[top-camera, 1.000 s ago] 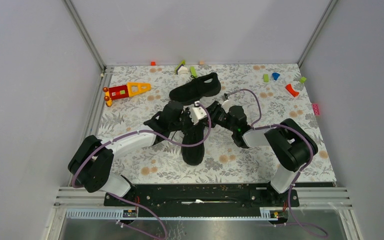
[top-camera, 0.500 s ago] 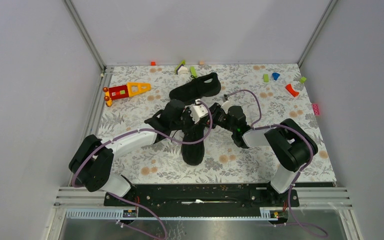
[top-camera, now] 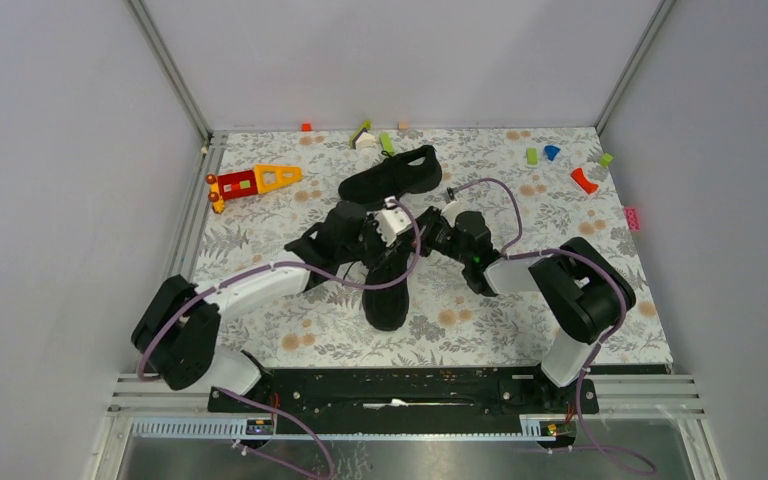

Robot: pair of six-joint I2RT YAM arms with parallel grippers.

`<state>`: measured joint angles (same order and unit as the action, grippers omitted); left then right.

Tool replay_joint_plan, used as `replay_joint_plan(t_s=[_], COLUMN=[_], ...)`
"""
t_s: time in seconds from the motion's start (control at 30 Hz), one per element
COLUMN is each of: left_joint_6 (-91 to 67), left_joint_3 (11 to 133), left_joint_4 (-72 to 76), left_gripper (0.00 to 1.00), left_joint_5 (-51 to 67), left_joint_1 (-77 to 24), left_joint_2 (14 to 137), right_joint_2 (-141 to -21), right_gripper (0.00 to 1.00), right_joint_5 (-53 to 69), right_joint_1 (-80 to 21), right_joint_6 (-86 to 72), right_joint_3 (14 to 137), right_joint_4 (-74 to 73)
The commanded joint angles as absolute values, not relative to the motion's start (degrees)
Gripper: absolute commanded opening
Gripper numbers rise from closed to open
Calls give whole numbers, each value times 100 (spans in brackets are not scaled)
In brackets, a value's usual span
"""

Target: Tie the shoes

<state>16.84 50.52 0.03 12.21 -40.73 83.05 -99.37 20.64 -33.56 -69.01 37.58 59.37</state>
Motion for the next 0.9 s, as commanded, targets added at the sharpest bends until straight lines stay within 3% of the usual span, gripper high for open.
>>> replay_joint_plan(t_s=[0.0, 0.07, 0.17, 0.23, 0.43, 0.63, 0.87], left_joint_6=[1391, 1123, 650, 234, -2353, -3262, -3840], left_joint_3=[4627, 4443, 4225, 4003, 4329, 5956, 7097], left_joint_4=[538, 501, 403, 602, -19, -1885, -2561], left_gripper=[38, 63, 78, 97, 99, 98, 87], left_joint_5=[885, 763, 600, 502, -1038, 393, 1954], left_joint_1=[-4089, -4086, -4072, -4048, -3672, -3096, -2474], left_joint_2=[7433, 7044, 6525, 6145, 5984, 7156, 8462], right_joint_2=[-9698, -9659, -9628, -9635, -9629, -9573, -9482], right_gripper=[0, 0, 0, 0, 0, 0, 0], right_joint_5=[2329, 2390, 2499, 2557, 2628, 2601, 2565], right_joint_1=[-3454, -3454, -3454, -3454, -3461, -3509, -3588], right_joint_6=[-6519, -6383, -6229, -6161, -6029, -5838, -5548], right_joint_3=[4033, 4102, 4179, 4209, 4241, 4281, 4343], right_joint_4=[5825, 5663, 5511, 5468, 5428, 5281, 5057])
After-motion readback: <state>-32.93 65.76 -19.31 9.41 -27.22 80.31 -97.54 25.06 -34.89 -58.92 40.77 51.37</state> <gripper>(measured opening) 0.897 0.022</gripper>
